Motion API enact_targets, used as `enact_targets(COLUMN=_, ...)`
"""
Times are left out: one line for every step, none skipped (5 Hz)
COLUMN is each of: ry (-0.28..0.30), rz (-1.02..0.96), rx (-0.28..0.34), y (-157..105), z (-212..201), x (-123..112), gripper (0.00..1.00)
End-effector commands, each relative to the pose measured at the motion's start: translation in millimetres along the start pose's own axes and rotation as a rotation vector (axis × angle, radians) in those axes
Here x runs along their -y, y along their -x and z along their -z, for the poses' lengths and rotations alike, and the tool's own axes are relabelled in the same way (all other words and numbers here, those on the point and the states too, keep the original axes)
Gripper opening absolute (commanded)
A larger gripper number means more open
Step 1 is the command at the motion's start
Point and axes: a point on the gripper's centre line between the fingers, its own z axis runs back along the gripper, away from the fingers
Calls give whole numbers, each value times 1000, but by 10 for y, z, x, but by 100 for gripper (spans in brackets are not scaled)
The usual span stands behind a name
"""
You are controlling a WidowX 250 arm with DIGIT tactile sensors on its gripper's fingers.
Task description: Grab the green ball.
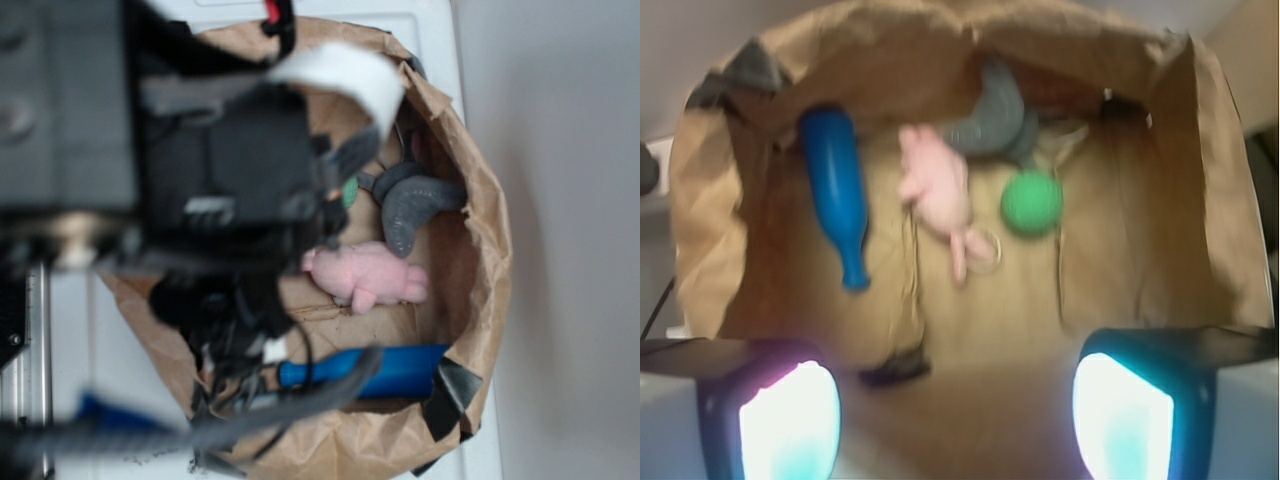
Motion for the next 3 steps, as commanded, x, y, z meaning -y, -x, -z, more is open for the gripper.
enact_targets(ry=-39, rz=-39, rx=19, y=-193, z=545, x=-474, gripper=100)
enact_targets(ry=-12, rz=-52, rx=-12, y=-313, z=704, x=-455, gripper=100)
enact_targets(ry=-12, rz=-52, rx=-12, y=-313, z=704, x=-455, gripper=100)
